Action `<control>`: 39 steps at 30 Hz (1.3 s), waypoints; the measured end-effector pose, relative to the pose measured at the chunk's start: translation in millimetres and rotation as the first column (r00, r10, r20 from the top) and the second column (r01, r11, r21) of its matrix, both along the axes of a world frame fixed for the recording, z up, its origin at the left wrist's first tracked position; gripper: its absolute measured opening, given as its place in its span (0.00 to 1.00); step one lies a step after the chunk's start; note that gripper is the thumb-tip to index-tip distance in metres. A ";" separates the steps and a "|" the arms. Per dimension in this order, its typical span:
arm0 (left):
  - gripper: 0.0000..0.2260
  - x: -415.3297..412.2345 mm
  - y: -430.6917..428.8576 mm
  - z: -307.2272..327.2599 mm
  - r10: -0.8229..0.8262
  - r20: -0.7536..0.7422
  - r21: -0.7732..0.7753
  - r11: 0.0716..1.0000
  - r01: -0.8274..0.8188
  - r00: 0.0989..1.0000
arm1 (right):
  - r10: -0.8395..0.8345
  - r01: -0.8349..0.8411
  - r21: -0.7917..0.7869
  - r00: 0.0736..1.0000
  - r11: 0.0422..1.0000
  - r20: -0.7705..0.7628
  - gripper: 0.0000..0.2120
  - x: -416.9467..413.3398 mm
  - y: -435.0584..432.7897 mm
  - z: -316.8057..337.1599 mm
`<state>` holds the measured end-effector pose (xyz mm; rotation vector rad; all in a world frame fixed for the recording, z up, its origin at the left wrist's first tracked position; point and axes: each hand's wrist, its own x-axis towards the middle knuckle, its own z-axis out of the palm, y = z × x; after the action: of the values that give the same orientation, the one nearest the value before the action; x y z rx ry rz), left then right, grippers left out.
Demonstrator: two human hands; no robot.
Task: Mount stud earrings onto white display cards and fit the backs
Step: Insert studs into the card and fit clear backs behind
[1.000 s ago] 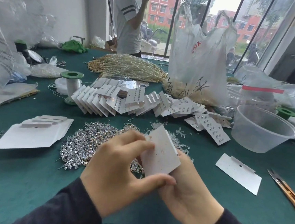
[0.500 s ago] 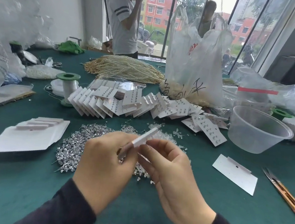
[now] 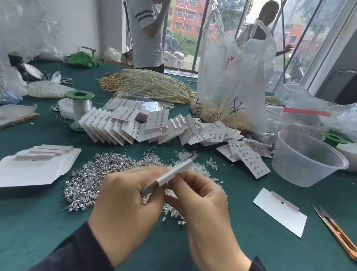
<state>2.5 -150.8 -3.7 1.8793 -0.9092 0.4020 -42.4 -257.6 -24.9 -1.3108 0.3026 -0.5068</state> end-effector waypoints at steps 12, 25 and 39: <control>0.07 -0.5 -0.5 -5.7 -0.036 -0.099 -0.050 0.998 0.032 0.994 | 0.033 -0.033 0.052 0.999 0.998 -0.003 0.03 -2.8 0.2 6.5; 0.06 28.7 2.2 -11.2 -0.120 -0.769 -0.287 0.943 -0.171 0.628 | -0.188 -0.078 -0.957 0.973 0.281 -0.134 0.07 5.5 -54.5 6.7; 0.02 26.0 3.5 -8.6 -0.242 -0.880 -0.322 0.937 -0.139 0.408 | -0.293 0.027 -0.926 0.952 0.378 -0.092 0.04 13.4 -67.3 -0.5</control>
<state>28.5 -147.3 -12.3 1.3731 -0.0824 -0.5122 -29.0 -324.9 -25.4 -2.5094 0.3710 -0.7279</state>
